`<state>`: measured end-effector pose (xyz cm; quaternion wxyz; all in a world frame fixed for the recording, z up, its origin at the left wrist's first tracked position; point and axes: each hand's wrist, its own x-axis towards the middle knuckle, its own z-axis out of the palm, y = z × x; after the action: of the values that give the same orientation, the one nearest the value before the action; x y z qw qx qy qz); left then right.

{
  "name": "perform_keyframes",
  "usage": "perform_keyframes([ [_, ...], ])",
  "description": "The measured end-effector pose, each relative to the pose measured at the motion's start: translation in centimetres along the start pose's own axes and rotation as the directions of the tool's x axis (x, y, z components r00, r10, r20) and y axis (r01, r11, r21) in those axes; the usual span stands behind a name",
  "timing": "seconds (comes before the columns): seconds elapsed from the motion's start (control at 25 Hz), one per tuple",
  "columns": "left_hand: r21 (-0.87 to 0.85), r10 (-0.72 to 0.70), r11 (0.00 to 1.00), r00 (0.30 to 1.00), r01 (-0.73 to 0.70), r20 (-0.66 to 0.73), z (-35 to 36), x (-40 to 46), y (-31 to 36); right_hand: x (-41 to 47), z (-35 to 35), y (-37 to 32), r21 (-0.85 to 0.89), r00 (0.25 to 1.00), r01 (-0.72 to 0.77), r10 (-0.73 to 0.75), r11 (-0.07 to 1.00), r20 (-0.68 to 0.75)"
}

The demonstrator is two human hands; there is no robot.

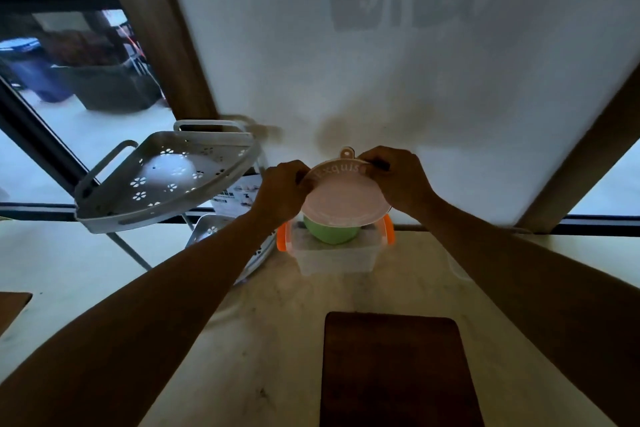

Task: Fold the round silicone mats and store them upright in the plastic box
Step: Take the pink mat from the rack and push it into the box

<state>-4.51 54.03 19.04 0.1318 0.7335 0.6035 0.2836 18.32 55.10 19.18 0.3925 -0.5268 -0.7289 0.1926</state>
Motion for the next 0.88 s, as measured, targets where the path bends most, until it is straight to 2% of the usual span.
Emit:
perform_keyframes([
  [0.16,0.009,-0.066,0.998,0.997,0.066,0.049,3.9,1.4,-3.5,1.0,3.2,3.9,-0.033,0.997,0.008,-0.006,0.999,0.078],
  [0.4,0.024,-0.045,0.999,0.994,0.043,0.104,8.9,1.3,-7.9,0.7,8.0,8.7,0.007,0.986,-0.054,0.052,0.999,0.157],
  [0.68,0.139,0.056,0.988,0.996,-0.065,0.068,12.1,2.4,-10.0,1.2,10.8,11.9,0.015,0.992,-0.106,0.105,0.994,0.073],
  [0.88,0.228,0.08,0.97,0.997,-0.082,0.017,12.9,2.8,-10.6,1.6,11.7,12.3,-0.124,0.998,0.044,-0.038,0.991,0.043],
])
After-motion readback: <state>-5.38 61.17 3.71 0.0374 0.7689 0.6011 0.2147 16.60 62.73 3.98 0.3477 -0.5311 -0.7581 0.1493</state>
